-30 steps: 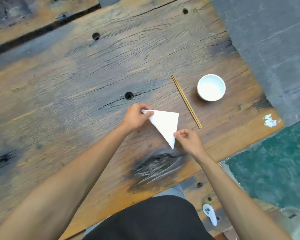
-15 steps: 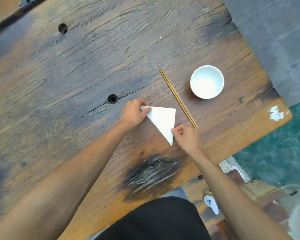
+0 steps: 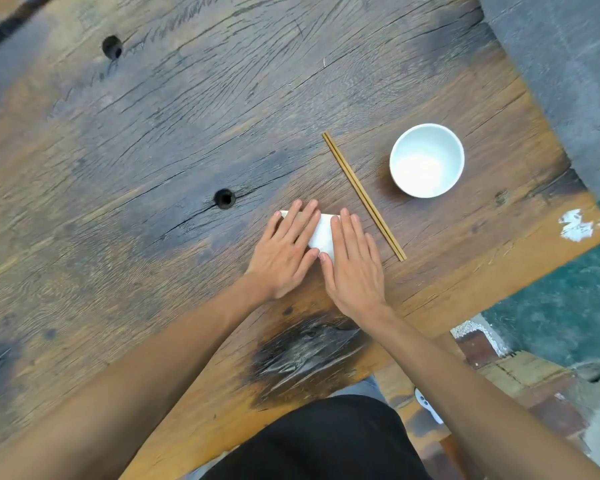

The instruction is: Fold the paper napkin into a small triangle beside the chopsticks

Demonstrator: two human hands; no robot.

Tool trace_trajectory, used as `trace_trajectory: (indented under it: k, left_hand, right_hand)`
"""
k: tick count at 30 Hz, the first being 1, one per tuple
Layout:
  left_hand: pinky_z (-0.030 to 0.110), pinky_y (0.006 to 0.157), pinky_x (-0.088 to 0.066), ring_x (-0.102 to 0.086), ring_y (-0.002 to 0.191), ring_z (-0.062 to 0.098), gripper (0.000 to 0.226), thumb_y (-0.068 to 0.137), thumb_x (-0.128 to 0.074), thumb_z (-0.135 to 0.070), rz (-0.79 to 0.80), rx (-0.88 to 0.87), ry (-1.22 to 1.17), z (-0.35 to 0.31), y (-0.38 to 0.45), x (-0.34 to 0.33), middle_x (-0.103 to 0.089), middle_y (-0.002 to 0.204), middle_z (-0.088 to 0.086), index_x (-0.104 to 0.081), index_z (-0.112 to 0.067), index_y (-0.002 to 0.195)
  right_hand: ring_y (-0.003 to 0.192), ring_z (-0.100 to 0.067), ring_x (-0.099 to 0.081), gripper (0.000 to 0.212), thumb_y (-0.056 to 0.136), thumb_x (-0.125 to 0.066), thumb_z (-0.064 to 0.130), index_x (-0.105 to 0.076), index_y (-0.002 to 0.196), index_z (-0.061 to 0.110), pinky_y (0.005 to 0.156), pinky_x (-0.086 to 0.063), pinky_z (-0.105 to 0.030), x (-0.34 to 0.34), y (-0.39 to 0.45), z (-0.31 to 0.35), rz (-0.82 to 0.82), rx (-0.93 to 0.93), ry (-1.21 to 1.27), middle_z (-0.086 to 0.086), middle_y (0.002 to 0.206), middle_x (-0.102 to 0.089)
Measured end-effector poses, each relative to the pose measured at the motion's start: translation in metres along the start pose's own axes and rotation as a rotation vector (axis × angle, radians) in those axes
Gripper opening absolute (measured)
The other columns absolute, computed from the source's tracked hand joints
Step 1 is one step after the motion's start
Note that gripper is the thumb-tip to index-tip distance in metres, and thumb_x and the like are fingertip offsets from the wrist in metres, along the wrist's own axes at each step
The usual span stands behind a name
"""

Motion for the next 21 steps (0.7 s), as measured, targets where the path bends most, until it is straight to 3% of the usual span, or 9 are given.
trace_trajectory:
  k: [8,15,21]
  left_hand:
    - [0.042,0.129,-0.001,0.014,0.158,0.016,0.066,0.108,-0.015,-0.047,0.007,0.138,-0.059,0.036,-0.002,-0.007,0.013,0.171,0.000,0.008,-0.017,0.162]
    - [0.041,0.129,0.002,0.015,0.157,0.017,0.067,0.108,-0.016,-0.049,-0.021,0.354,-0.073,0.065,-0.031,0.009,0.015,0.171,0.001,0.007,-0.016,0.162]
    - [0.049,0.128,-0.004,0.014,0.157,0.019,0.064,0.105,-0.015,-0.052,-0.135,0.347,-0.077,0.076,-0.074,0.038,0.011,0.171,-0.004,-0.003,-0.027,0.163]
  right_hand:
    - [0.161,-0.021,0.003,0.069,0.109,-0.020,0.046,0.000,0.165,0.012,0.130,-0.007,-0.043,-0.030,0.005,-0.012,0.012,0.007,-0.083,-0.008,0.174,0.001]
    - [0.160,-0.022,0.008,0.072,0.108,-0.021,0.049,0.005,0.165,0.013,0.130,-0.010,-0.047,-0.026,0.004,-0.012,0.075,-0.003,-0.062,-0.009,0.173,0.007]
    - [0.160,-0.022,0.008,0.074,0.106,-0.020,0.056,0.002,0.165,0.016,0.130,-0.009,-0.047,0.017,0.008,0.015,0.034,0.131,-0.047,-0.008,0.174,0.006]
Point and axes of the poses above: each hand's wrist, its own y-axis towards the middle knuckle, its own x-axis out of the back of the hand, z = x × y, the point moved 3 cm from there along y, towards the middle knuckle
